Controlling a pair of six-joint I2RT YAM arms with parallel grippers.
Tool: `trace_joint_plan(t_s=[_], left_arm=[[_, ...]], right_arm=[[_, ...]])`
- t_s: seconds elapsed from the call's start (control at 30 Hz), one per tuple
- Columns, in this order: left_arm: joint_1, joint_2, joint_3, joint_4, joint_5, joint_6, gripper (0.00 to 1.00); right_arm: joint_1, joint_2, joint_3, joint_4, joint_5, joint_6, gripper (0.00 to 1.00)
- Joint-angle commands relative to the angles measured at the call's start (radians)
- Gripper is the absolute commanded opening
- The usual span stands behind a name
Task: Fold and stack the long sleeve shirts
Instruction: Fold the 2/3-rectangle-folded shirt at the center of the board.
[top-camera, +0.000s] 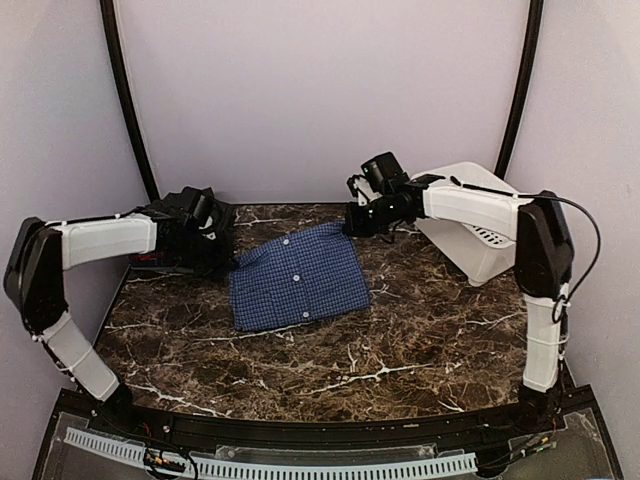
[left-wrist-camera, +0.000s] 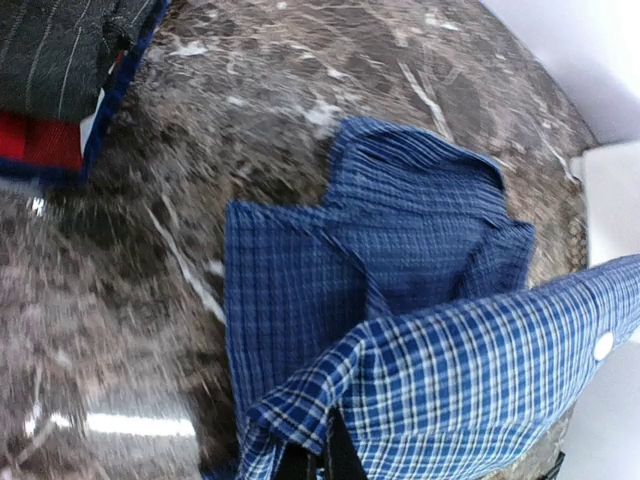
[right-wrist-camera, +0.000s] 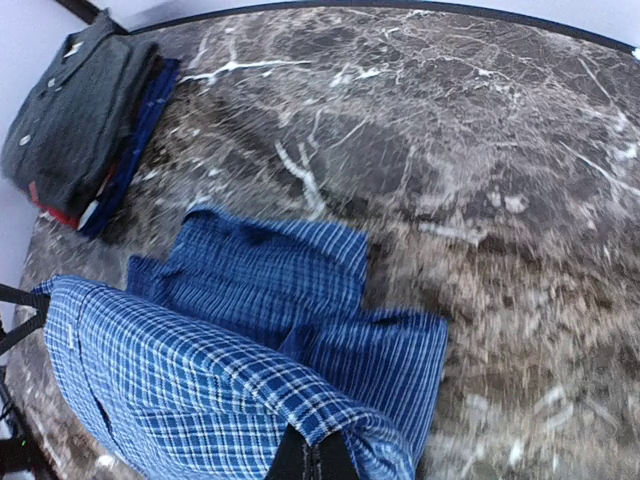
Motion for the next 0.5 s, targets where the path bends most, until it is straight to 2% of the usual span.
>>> trace_joint_plan(t_s=[0.0,0.1,0.2,0.3,0.47], left_arm=[[0.114,0.286,0.119,0.183,0.153,0.112,0.00],[0.120,0.401,0.195,0.213,0.179,0.118,0.00],[0.120,0.440,0.196,0.254,0.194,0.088,0.00],[0.114,0.405,0.102,0.297,0.215,0.054,0.00],[0.070,0.220,-0.110,0.338,0.188,-0.011,0.00]], right_arm=[[-0.061,0.293,0.259,0.001,-0.031,-0.038,0.00],[-0.077,0.428,0.400,-0.042,-0.016,-0.052,0.00],[-0.085,0.468,0.400,-0.038,-0.038,-0.048,0.00],[-0.072,0.420,0.263,0.029,-0.065,-0.048,0.00],[-0.002,0.256,-0.011,0.117,-0.077,-0.049,0.00]])
